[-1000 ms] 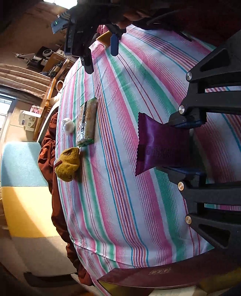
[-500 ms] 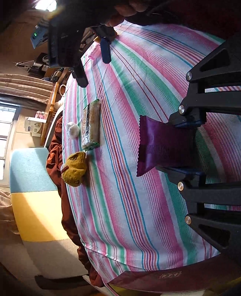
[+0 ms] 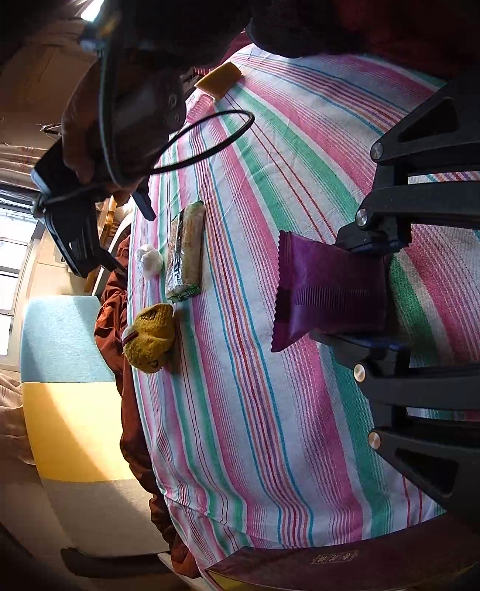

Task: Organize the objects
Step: 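Lift the purple snack with the left tool while the right tool grasps the plastic-wrapped bundle, then carry the purple snack to the gold tray and release it with the left tool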

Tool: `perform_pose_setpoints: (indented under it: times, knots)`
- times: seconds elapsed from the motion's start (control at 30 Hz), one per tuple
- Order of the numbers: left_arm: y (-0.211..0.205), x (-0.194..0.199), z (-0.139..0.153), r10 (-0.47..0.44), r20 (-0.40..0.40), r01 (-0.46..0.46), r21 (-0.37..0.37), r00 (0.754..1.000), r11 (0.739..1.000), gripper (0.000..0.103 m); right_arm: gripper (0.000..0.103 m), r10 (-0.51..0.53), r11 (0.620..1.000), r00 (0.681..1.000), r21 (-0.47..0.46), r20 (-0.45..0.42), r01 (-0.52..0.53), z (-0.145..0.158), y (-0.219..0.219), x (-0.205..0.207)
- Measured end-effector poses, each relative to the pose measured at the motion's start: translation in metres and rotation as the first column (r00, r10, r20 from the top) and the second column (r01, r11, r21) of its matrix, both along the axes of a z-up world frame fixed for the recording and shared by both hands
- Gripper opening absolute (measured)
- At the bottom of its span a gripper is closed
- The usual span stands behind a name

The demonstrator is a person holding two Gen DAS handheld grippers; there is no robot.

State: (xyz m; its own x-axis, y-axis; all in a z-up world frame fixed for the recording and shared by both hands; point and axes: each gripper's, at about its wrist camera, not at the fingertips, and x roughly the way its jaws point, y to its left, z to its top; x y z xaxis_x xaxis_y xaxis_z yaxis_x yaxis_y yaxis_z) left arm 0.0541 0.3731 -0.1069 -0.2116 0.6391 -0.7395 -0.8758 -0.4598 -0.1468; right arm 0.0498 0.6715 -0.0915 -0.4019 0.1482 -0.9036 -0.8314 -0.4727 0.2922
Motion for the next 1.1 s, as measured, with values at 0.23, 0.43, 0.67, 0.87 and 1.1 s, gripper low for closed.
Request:
perform_pose_setpoints:
  times: [0.23, 0.43, 0.67, 0.87, 1.1]
  knots:
    - [-0.002, -0.001, -0.001, 0.000, 0.010, 0.000, 0.011, 1.000, 1.000, 0.035, 0.035, 0.072, 0.995, 0.997, 0.071, 0.004, -0.072, 0.009, -0.009, 0.006]
    - [-0.002, 0.001, 0.000, 0.000, -0.005, 0.000, 0.008, 1.000, 1.000, 0.035, 0.035, 0.142, 0.981, 0.990, 0.131, 0.016, -0.142, 0.037, -0.048, 0.056]
    - [-0.002, 0.004, 0.000, 0.001, -0.024, -0.001, -0.001, 1.000, 1.000, 0.036, 0.035, 0.233, 0.972, 0.969, 0.012, 0.082, -0.235, 0.000, -0.112, 0.094]
    - [-0.001, 0.007, 0.000, 0.003, -0.049, -0.003, -0.016, 0.999, 1.000, 0.036, 0.035, 0.270, 0.962, 0.958, 0.010, 0.097, -0.272, -0.010, -0.138, 0.093]
    - [0.002, 0.012, 0.001, 0.005, -0.089, -0.009, -0.045, 0.996, 0.999, 0.035, 0.035, 0.279, 0.958, 0.954, 0.043, 0.114, -0.285, -0.009, -0.140, 0.090]
